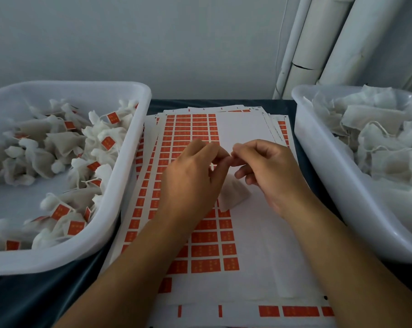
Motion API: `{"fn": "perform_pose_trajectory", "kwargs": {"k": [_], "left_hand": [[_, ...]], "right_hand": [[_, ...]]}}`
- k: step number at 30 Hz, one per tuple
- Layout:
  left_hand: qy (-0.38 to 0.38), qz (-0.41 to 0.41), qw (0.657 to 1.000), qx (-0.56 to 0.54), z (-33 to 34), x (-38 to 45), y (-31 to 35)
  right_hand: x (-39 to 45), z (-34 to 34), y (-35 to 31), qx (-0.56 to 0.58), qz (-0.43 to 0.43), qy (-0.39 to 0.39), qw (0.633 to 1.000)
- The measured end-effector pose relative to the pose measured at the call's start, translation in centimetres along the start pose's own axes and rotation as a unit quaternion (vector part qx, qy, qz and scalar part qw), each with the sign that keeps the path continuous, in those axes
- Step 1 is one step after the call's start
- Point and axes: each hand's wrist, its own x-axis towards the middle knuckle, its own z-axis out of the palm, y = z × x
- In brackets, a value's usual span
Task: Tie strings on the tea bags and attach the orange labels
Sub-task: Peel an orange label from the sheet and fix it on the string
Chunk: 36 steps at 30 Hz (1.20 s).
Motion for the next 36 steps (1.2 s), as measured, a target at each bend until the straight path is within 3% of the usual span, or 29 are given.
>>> {"fn": "perform_pose_trajectory", "kwargs": {"k": [6, 12, 21, 29, 36], "left_hand": [[-0.088, -0.076, 0.992, -0.041, 0.1, -0.3, -0.3], [-0.181, -0.100, 0.978, 0.021, -0.3, -0.8, -1.2], [-0.190, -0.188, 0.959, -0.098, 0.8, 0.3, -1.0], [-0.196, -0.171, 0.953, -0.156, 1.0, 0.7, -0.5], [-0.117, -0.192, 0.948, -0.225, 0.7, 0.4, 0.2]], "right_hand": [[0.2, -0.3, 0.6, 0.002, -0.030, 0.066, 0.997], [0.6, -0.7, 0.9, 0.014, -0.031, 0.124, 0.992], [0.6, -0.1, 1.4, -0.005, -0.017, 0.099, 0.995], [0.4, 0.4, 1.7, 0.017, 0.018, 0.081, 0.996], [0.5, 0.0, 1.3, 0.072, 0.022, 0.114, 0.991]]}}
